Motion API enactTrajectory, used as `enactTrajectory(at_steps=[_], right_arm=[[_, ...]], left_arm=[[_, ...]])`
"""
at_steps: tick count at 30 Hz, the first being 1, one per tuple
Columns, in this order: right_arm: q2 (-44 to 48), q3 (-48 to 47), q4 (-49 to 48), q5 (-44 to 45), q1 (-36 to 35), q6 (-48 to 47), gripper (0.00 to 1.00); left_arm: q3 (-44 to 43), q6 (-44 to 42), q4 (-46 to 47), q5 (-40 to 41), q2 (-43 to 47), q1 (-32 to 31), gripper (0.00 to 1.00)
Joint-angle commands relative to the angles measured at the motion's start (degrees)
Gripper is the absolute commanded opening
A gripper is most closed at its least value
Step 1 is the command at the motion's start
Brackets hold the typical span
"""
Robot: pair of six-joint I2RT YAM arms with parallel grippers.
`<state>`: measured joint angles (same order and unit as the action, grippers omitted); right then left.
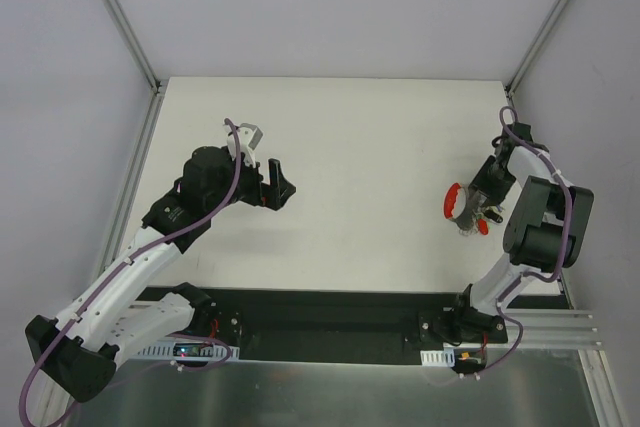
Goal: Remove the keys from the keyring
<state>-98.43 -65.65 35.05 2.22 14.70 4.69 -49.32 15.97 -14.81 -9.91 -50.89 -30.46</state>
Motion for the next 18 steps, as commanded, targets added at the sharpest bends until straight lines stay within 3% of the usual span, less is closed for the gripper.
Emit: enactTrajectory(at_steps=[1, 9, 18], right_arm=[[-2.2, -4.2, 0.5, -1.6, -0.5, -1.3, 0.39], [-3.8, -7.8, 1.2, 0.6, -8.5, -1.4, 0.38], [-8.9, -12.0, 5.1, 8.7, -12.3, -2.4, 0.49]], left_arm=[[0.1, -1.3, 1.9, 0.1, 0.6, -0.9, 0.99], [-0.1, -1.7, 1.9, -0.5, 0.2, -1.0, 0.99], [0.1, -2.0, 1.9, -1.0, 0.4, -1.0, 0.99]])
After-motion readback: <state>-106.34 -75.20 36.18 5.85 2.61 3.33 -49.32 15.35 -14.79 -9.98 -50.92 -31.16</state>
